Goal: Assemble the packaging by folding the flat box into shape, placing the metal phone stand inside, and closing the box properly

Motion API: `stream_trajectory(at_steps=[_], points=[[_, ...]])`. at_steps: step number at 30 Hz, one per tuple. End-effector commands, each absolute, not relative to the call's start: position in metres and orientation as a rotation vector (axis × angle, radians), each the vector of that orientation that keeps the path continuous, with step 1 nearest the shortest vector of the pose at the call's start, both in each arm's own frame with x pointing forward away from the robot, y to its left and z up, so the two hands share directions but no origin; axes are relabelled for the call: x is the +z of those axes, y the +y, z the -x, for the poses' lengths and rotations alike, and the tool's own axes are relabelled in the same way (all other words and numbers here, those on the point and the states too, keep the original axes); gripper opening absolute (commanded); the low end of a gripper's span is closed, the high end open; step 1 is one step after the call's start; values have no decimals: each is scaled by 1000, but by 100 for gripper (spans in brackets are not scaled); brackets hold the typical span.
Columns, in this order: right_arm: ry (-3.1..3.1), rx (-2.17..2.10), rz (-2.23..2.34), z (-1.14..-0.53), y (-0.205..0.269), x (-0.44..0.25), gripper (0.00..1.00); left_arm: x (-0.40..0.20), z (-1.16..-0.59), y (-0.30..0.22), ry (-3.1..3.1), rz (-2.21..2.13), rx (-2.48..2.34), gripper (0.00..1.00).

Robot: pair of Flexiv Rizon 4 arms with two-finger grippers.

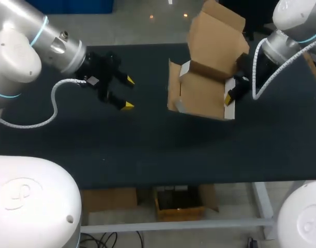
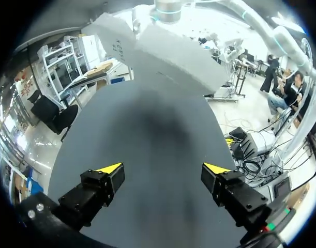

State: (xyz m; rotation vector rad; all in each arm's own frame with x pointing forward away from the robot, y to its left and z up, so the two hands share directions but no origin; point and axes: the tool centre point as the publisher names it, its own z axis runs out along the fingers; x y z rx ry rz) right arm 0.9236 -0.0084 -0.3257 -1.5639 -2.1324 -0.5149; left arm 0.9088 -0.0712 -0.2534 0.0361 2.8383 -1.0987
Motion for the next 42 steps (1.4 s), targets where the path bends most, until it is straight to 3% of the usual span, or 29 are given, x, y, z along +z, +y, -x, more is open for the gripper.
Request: stream_trajectory(at_steps=[1, 9, 23, 42], points=[[-2128, -300, 1578, -921, -5, -320, 0, -252, -906, -69, 2826, -36, -1063, 100], [-1987, -93, 1800, -914, -14, -329, 0, -254, -914, -60, 2826, 12, -992, 100], [-1987, -93, 1800, -914, -14, -329, 0, -254, -916, -56, 2833, 28, -991, 100], [-1881, 236, 1935, -897, 6, -356, 0, -258, -917, -52, 2829, 68, -1004, 100]])
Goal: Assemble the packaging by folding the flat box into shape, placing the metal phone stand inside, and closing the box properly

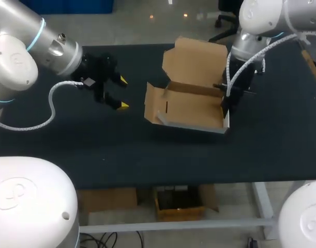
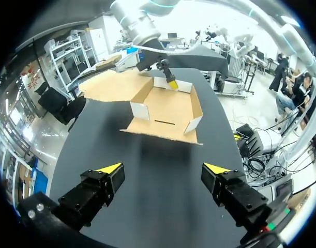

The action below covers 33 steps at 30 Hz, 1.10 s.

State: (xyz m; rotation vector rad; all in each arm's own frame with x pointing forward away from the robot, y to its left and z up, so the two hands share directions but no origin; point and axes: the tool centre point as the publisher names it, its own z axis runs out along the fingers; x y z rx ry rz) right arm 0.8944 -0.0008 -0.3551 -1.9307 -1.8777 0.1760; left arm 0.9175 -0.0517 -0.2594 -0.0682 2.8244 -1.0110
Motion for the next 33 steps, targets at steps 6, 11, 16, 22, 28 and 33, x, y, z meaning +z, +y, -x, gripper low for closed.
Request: stream_trajectory(at_steps=[6, 11, 16, 22, 28, 33], points=[[-1885, 257, 1948, -892, 8, -365, 0, -258, -917, -52, 2829, 68, -1004, 100], [-1865, 325, 1948, -889, 11, -375, 0, -258, -917, -52, 2829, 68, -1004, 100], [-1851, 406, 1954, -885, 12, -377, 0, -258, -917, -52, 2829, 68, -1004, 100], [-1839, 486, 1969, -879, 12, -379, 0, -258, -917, -52, 2829, 68, -1004, 100], [-1825, 510, 1993, -876, 12, -387, 0, -258, -917, -52, 2829, 68, -1004, 100], [-1815, 510, 2004, -874, 12, -392, 0, -258, -917, -52, 2829, 68, -1004, 100]])
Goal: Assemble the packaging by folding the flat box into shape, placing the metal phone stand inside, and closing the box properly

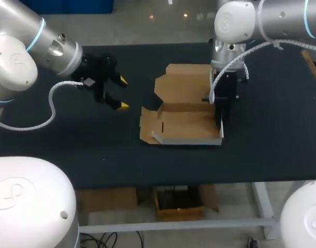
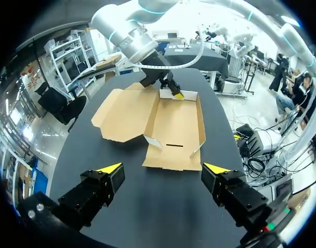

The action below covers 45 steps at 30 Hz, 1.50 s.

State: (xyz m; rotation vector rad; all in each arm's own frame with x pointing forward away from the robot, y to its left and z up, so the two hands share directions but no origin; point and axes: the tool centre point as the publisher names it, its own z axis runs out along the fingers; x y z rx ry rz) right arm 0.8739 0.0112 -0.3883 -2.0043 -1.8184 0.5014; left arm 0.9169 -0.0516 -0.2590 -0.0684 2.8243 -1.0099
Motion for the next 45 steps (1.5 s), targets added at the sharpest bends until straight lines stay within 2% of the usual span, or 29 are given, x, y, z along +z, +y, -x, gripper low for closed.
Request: stream_trajectory(at_steps=[1, 16, 25, 45], points=[[-1814, 510, 2007, -874, 12, -392, 0, -258, -917, -52, 2829, 68, -1004, 100], [-1849, 404, 2066, -874, 13, -396, 2, -258, -917, -52, 2829, 68, -1004, 100], [-1861, 398, 2045, -878, 16, -402, 7, -258, -917, -52, 2829, 68, -1004, 100], [-1951, 205, 2216, -877, 17, -404, 7, -258, -917, -52, 2829, 68, -1004, 100]])
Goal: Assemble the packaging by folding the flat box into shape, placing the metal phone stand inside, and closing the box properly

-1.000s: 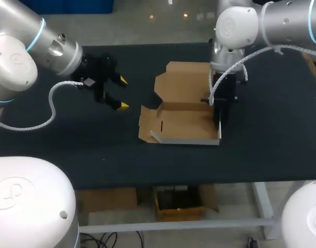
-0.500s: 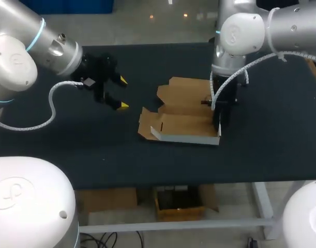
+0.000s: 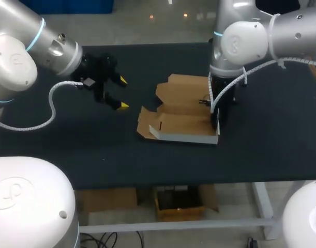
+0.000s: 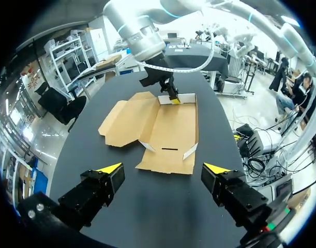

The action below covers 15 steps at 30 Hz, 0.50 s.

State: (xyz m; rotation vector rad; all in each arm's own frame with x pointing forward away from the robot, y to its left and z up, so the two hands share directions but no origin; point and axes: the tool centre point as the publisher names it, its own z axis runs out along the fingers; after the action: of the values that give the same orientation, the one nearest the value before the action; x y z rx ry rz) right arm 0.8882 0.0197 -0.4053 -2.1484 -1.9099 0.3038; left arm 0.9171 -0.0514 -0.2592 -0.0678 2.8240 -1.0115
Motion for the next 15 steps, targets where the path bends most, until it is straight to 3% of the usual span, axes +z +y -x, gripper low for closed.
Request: stream_trajectory(at_steps=[1, 12, 15], points=[[-1951, 195, 2233, -877, 17, -404, 7, -258, -917, -52, 2829, 68, -1004, 100], [-1950, 132, 2337, -878, 14, -408, 7, -258, -917, -52, 2829, 68, -1004, 100], [-1952, 107, 2361, -880, 13, -409, 12, -258, -917, -52, 2829, 68, -1004, 100]])
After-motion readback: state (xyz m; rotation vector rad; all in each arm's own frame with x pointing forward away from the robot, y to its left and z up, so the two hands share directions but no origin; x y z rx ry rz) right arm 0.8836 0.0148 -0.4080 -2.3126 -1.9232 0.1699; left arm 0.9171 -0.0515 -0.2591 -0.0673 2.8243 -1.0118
